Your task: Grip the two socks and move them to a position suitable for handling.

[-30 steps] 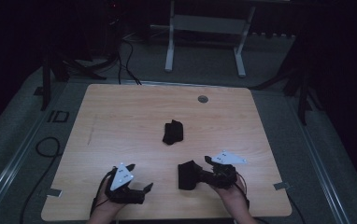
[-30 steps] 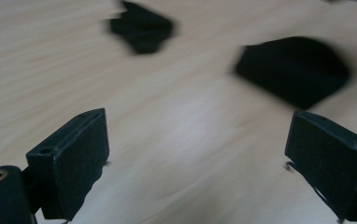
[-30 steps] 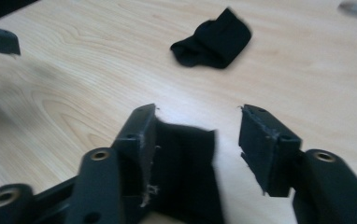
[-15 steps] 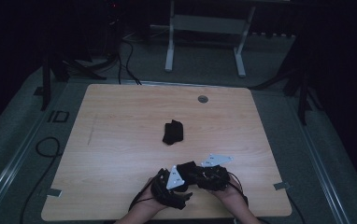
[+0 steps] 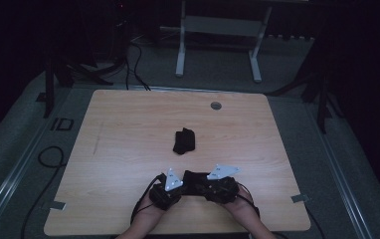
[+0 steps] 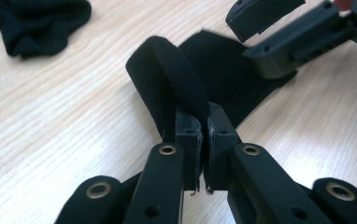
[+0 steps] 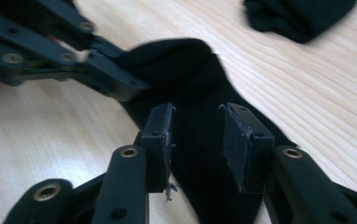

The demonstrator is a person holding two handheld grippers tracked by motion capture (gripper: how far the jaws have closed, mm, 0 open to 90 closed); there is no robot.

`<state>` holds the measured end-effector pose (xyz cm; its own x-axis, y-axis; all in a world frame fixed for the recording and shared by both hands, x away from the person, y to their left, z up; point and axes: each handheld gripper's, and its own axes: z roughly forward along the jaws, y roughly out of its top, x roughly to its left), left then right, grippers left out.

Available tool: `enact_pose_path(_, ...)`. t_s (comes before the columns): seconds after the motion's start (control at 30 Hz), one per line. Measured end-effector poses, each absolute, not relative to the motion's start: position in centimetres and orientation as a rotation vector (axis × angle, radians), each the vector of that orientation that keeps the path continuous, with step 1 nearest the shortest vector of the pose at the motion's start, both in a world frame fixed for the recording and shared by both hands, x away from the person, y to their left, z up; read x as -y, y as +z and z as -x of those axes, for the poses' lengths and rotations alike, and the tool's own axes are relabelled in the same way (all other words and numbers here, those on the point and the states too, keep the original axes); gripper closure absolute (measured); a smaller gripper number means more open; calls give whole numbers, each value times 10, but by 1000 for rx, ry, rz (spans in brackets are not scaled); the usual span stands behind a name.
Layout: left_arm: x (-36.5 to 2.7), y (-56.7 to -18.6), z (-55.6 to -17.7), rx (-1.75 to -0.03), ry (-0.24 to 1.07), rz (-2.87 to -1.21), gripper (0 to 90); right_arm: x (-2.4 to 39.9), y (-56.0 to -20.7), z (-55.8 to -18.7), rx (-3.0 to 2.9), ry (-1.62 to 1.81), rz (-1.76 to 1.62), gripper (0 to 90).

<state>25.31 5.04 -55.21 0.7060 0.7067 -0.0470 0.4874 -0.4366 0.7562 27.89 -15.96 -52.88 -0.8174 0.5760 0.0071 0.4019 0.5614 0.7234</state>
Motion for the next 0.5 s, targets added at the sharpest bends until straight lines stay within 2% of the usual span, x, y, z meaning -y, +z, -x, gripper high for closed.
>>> enact_pose_path(0.13,-54,-557,-255,-952,285,-2106,868,142,-534,-279,-2628,1100,-728,505)
enact_pose_path(0.27,-60,-554,-258,-983,307,-2068,867,124,-542,-279,-2692,1024,-582,503)
enact_pose_path(0.37,-67,-550,-260,-988,342,-2074,867,120,-555,-285,-2716,954,-642,623)
enact_pose_path(0.47,-72,-549,-260,-983,378,-2097,869,124,-553,-290,-2706,954,-682,776)
enact_pose_path(0.5,-74,-550,-259,-986,375,-2098,869,125,-552,-291,-2699,954,-688,853)
